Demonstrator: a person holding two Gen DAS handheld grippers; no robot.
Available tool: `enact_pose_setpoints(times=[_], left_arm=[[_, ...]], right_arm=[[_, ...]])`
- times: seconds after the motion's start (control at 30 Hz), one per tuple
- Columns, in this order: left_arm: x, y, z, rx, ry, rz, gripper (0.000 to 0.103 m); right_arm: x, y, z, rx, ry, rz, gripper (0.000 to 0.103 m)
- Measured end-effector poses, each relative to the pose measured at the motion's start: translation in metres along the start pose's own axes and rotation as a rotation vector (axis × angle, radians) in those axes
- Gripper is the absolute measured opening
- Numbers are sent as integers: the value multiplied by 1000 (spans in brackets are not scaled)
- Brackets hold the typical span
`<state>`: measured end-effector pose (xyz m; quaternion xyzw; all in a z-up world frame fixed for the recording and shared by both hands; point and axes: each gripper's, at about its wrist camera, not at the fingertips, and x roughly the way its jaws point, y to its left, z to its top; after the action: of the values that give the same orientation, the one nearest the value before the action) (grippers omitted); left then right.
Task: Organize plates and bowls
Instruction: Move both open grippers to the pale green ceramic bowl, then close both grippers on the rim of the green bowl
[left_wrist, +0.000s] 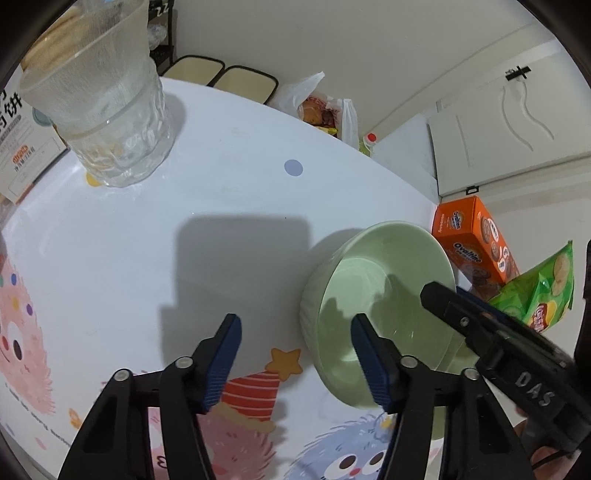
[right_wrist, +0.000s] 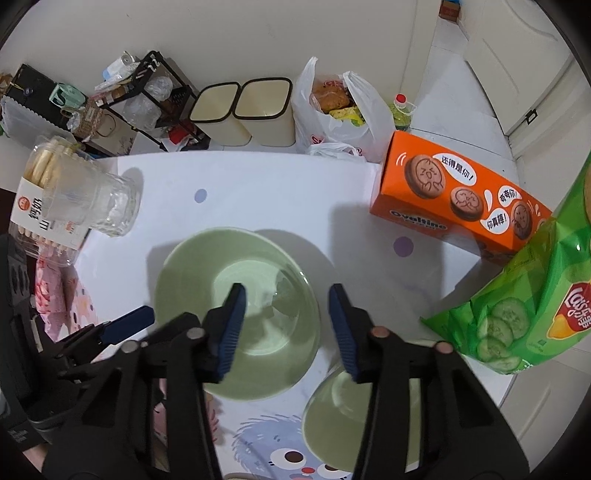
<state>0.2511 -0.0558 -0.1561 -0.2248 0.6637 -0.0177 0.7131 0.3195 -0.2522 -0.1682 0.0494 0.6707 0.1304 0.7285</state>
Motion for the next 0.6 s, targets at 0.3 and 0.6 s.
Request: enact_pose_setpoints(times=[0.3, 0.6], left_arm=[[4, -4, 3, -2, 5, -22, 42], [10, -5, -1, 10, 15, -13, 24]], right_arm=[[10, -3, -2, -4, 19, -16, 34], [16, 0, -3, -6, 22, -47, 24]])
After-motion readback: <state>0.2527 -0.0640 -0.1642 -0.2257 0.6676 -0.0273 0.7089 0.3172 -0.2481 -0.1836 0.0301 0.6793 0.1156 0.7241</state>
